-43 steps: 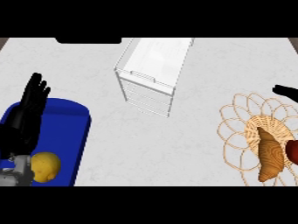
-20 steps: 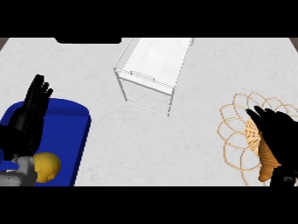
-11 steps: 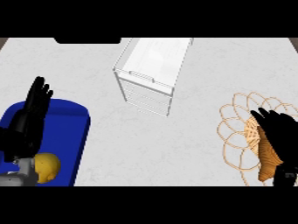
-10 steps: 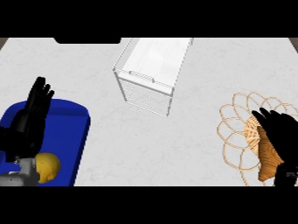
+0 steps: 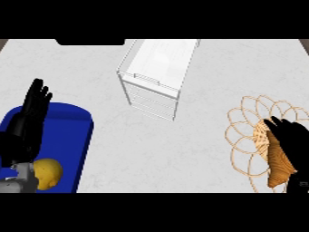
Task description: Pick the croissant from the placemat and place it in the tiered shelf
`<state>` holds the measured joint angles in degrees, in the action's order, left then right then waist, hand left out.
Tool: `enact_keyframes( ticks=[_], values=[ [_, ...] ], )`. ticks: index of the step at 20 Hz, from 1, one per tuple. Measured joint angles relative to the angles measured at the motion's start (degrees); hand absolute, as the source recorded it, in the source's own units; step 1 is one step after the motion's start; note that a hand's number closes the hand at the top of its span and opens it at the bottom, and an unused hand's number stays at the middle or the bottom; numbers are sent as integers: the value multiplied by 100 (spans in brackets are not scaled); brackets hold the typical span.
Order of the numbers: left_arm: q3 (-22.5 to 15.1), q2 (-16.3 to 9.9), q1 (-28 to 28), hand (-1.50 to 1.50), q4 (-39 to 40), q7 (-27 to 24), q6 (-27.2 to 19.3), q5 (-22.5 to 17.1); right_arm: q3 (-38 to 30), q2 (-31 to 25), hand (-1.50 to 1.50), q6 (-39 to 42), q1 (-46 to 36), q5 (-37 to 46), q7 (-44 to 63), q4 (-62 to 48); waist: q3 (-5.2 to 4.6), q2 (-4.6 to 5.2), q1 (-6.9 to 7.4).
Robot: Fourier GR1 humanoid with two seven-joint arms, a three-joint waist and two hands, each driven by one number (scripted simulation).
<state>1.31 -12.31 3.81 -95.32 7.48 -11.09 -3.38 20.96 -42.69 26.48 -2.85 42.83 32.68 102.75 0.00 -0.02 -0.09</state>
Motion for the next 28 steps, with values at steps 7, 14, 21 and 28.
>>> enact_keyframes(
  ticks=[7, 14, 21, 28],
  values=[
    [123, 20, -49, 0, -87, 61, 182, 26, -194, 490, -150, -193, -160, 527, -695, -848, 0, 2, 19],
    [188, 122, -16, 0, -127, 115, 213, 154, -422, 730, 150, 57, 1, 864, -983, -1022, -13, -8, 15],
    [209, 211, 34, 0, -98, 156, 238, 215, -213, 756, 150, -397, -152, 1667, -1507, -1307, -62, -34, 14],
    [62, 272, 200, 0, -92, 181, 319, 236, 490, 692, 150, -570, -774, 1529, -3380, -1179, -27, 48, 299]
  ],
)
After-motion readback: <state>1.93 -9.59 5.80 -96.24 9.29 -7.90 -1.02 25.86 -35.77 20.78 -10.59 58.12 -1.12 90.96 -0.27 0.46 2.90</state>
